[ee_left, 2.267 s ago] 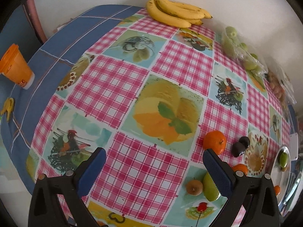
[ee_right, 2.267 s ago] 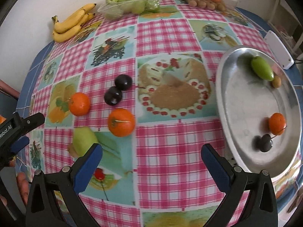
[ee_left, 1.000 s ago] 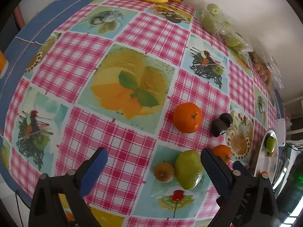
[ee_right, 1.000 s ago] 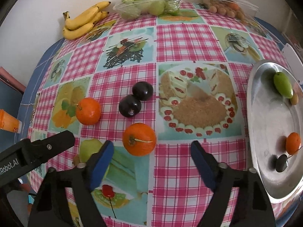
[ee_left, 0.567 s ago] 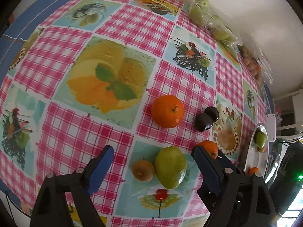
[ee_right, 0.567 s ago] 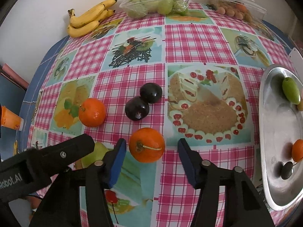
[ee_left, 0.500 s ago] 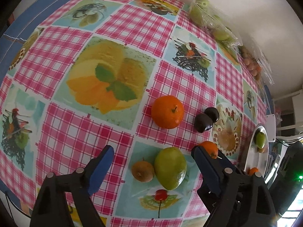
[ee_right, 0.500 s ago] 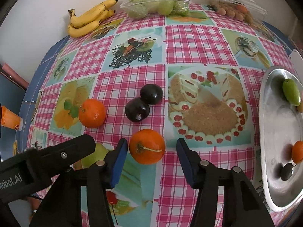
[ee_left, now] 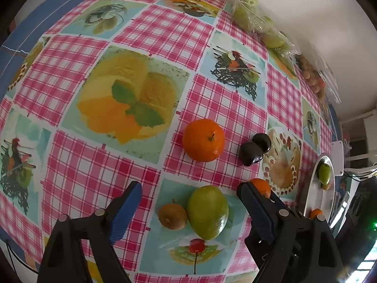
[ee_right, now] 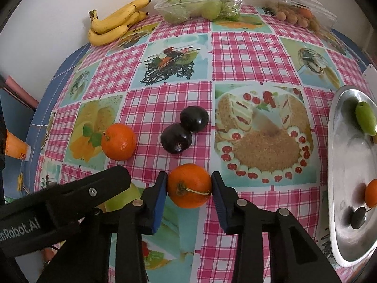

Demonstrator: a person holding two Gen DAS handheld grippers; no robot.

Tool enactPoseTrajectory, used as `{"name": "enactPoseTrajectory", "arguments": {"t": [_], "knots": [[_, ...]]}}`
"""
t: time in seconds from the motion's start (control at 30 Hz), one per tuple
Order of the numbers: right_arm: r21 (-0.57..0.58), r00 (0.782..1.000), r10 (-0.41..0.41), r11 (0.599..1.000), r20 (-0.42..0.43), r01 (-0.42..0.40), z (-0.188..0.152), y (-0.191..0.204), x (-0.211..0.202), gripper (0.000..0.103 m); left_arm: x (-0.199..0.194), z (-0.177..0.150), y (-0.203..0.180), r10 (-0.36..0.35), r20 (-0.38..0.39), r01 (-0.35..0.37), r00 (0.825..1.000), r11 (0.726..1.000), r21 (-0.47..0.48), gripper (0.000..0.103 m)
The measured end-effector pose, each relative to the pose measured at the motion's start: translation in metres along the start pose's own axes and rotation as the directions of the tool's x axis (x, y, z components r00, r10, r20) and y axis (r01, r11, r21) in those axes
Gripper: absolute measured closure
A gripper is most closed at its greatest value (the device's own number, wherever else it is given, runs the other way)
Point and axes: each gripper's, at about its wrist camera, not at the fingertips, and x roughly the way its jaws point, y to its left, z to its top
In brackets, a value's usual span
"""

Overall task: Organize fruits
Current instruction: 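Close the right tool on the tangerine, then close the left tool on the small brown kiwi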

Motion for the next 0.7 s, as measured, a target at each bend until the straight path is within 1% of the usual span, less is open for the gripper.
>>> {"name": "enactPoseTrajectory", "arguments": {"t": [0.1,0.33,0.5,0.57,0.6,0.67,0.7], "knots": [[0.005,1.000,-0.004,1.000,-0.010,0.004,-0.002,-0.002,-0.002,0.064,-0.001,0.000,-0.003,-0.004,-0.002,0.004,1.000,1.000,0.010,0.021],[0.025,0.999,-0.031,0.999,-0.036,0.032,-0.007,-0.011,-0.009,0.064,-0.002,-0.002,-0.004,-0.001,-0.013,0.001,1.000,1.000,0.017,0.024],[0.036,0.998,-0.038,0.999,-0.053,0.040,-0.010,-0.013,-0.013,0.064,-0.004,-0.006,-0.006,0.003,-0.018,-0.002,1.000,0.999,0.032,0.037],[0.036,0.998,-0.038,0.999,-0.055,0.040,-0.011,-0.013,-0.015,0.064,-0.004,-0.007,-0.009,0.006,-0.021,-0.005,1.000,0.999,0.048,0.039],[0.036,0.998,-0.038,0.999,-0.055,0.040,-0.011,-0.013,-0.016,0.064,-0.004,-0.007,-0.011,0.008,-0.021,-0.007,1.000,0.998,0.055,0.044],[0.038,0.998,-0.037,0.999,-0.055,0.039,-0.010,-0.012,-0.015,0.064,-0.004,-0.007,-0.014,0.007,-0.022,-0.005,1.000,0.998,0.070,0.052],[0.038,0.998,-0.036,0.999,-0.055,0.038,-0.011,-0.012,-0.016,0.064,-0.005,-0.008,-0.015,0.007,-0.020,-0.006,1.000,0.997,0.076,0.052]]}}
